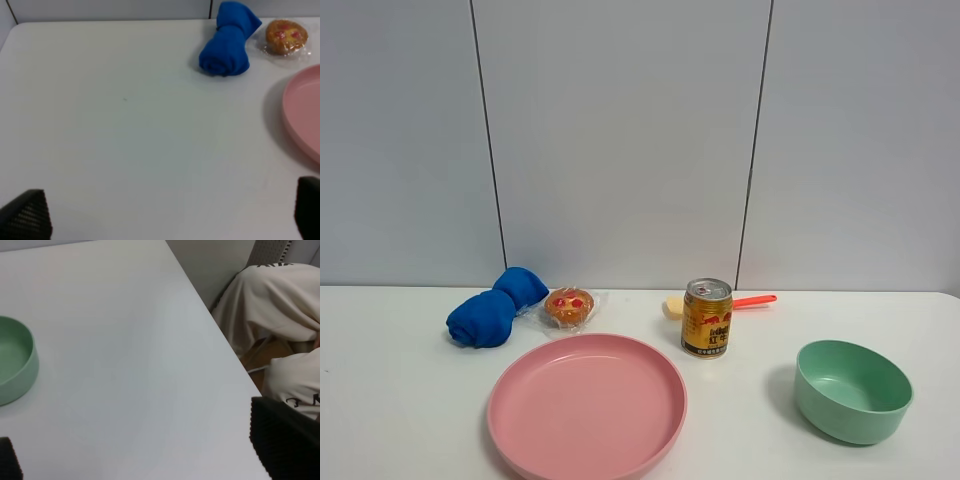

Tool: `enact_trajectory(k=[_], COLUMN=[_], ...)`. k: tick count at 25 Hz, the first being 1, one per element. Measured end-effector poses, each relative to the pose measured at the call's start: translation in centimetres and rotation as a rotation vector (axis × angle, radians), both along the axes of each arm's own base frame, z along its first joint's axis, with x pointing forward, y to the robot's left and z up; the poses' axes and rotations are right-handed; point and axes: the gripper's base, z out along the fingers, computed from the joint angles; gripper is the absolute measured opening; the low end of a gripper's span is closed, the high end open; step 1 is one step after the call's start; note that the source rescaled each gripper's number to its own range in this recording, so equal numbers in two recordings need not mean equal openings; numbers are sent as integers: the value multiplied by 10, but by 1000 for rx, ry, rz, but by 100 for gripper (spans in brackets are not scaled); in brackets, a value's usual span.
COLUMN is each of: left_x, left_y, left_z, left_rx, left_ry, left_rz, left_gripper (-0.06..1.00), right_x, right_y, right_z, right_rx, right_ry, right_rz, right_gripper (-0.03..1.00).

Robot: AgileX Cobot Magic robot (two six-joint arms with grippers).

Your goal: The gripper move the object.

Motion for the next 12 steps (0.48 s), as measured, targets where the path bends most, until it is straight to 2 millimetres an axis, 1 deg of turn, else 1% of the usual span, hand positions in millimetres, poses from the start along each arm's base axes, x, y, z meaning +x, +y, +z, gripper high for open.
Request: enact_trajectory(k=[10, 12], left_x=[0, 0], left_y=[0, 0], left_z=[0, 0], left_rx=[0, 0], left_ry=[0, 0], left_rz=[0, -23], left_gripper=[100, 100], right_x=[0, 0], right_y=[0, 0], right_z=[0, 0], right_rx=[0, 0], right_ry=[0, 0], right_rz=[1, 1], right_gripper=[85, 85])
